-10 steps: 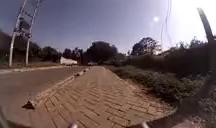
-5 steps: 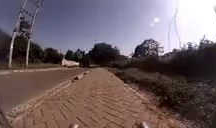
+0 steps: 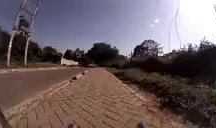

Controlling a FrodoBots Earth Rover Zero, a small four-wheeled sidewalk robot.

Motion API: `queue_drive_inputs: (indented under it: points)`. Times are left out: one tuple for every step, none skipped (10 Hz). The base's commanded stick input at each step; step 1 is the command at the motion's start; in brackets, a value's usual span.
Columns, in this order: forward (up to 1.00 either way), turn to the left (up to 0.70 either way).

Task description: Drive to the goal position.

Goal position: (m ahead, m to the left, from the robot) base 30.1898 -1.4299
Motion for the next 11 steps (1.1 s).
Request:
queue_drive_inputs:
  points:
    - [1.0,0.0]
    - [1.0,0.0]
    - [1.0,0.0]
    - [1.0,0.0]
    - [1.0,0.0]
    - [1.0,0.0]
    - [1.0,0.0]
    - [1.0,0.0]
    - [1.0,0.0]
    - [1.0,0.0]
    - [1.0,0.0]
